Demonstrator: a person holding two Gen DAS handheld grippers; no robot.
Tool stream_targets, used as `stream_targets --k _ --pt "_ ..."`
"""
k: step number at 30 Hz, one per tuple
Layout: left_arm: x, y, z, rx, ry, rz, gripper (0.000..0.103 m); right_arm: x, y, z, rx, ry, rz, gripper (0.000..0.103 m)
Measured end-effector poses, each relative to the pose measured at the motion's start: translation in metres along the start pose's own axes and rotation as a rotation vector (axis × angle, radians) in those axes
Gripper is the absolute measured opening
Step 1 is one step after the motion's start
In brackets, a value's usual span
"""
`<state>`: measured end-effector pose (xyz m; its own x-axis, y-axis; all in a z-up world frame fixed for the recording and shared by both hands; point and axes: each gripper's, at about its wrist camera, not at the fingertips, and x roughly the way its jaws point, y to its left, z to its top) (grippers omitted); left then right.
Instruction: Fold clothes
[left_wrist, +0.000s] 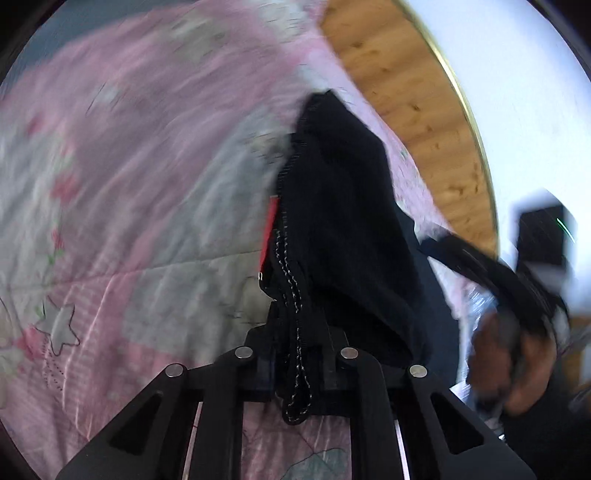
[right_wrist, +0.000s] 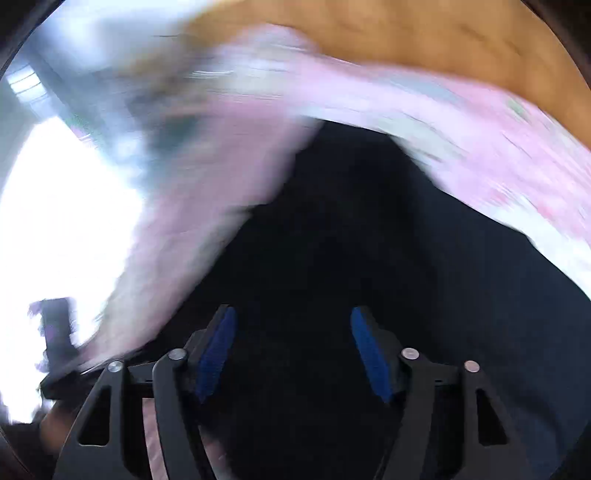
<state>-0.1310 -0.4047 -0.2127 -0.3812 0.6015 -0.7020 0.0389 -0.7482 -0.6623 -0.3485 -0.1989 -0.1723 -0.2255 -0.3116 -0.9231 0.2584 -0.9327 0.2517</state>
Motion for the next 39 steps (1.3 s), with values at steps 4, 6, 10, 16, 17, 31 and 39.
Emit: stream_targets --k 4,6,10,16,17,31,39 --pt "-0.003 -0.035 -0.005 0.160 -0.011 0.078 0.015 0.027 0.007 0.032 -0.019 0.050 -0.129 0.068" --pt "-0.005 -0.052 -0.007 0.239 -0.017 0.117 0.015 0.024 0.033 0.053 -0.045 0.030 -0.110 0.070" --pt "-0.003 -0.076 -0.012 0.341 -0.022 0.140 0.015 0.049 0.109 0.086 -0.195 0.098 -0.083 0.080" --pt "0.002 -0.104 -0.013 0.436 -0.041 0.183 0.014 0.139 0.145 0.071 -0.390 0.295 -0.255 0.008" --pt "0.000 -0.108 -0.014 0.449 -0.046 0.180 0.014 0.123 0.135 0.069 -0.341 0.245 -0.218 0.007" --pt "0.055 -0.236 -0.067 0.622 0.244 -0.227 0.019 0.010 -0.126 -0.089 0.417 -0.066 0.052 0.008" --pt "0.047 -0.193 -0.052 0.511 0.415 -0.299 0.023 -0.003 -0.157 -0.130 0.398 -0.196 0.021 0.009"
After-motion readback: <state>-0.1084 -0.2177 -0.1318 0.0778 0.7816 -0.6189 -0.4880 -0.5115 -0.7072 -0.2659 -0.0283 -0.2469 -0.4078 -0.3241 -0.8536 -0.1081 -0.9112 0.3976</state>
